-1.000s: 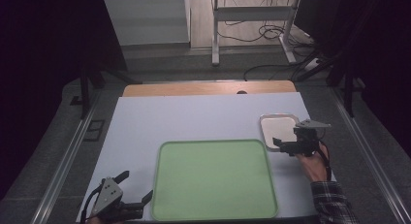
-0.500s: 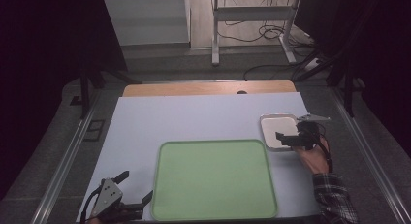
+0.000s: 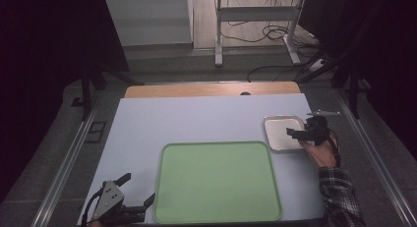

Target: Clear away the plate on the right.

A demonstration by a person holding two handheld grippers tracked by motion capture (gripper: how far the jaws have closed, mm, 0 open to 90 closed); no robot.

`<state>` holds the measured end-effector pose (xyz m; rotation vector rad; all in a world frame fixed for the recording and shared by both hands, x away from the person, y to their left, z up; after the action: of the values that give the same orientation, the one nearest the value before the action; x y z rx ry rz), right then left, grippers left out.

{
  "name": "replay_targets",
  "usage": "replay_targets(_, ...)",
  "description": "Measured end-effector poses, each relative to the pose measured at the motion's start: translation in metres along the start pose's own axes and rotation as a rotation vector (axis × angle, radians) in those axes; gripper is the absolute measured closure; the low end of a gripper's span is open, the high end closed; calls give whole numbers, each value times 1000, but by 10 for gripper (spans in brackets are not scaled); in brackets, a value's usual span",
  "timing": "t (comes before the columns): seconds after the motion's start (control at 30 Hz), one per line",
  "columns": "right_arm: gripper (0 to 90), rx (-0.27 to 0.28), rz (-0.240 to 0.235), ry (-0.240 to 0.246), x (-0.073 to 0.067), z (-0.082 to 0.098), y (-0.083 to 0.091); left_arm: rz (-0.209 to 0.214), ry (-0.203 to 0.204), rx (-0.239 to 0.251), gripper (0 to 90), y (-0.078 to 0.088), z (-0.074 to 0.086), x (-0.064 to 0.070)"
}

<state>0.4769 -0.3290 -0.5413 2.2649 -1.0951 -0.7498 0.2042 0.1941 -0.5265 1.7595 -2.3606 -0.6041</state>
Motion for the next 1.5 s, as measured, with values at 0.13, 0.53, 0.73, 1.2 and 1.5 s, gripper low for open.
replay_targets(0.13, 302, -19, 20, -38, 12, -1, -1, 1, 1, 0, 25, 0, 0, 0)
replay_targets(0.53, 577, -67, 73, -113, 36, 4, -1, 3, 1, 0, 25, 0, 0, 0)
replay_targets(0.73, 791, -68, 40, -192, 43, 7, 2, 4, 0, -1, 25, 0, 0, 0)
replay_targets(1.2, 894, 45, -110, -381, 46, 4, 17, 5, -2, 1, 25, 0, 0, 0)
replay_targets(1.5, 892, 42, -117, -347, 30, 2, 24, 5, -1, 2, 25, 0, 0, 0)
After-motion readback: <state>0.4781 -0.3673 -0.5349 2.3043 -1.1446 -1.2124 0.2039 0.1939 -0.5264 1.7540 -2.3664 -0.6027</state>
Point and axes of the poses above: each handheld gripper's, and its own axes: y roughly backward along the jaws, z roughly out of its underside, x roughly to its right, the point moved 7 cm from there along -y, roughly forward along the jaws, and after that the axes turned 15 degrees about -z, right-handed, at the moved point
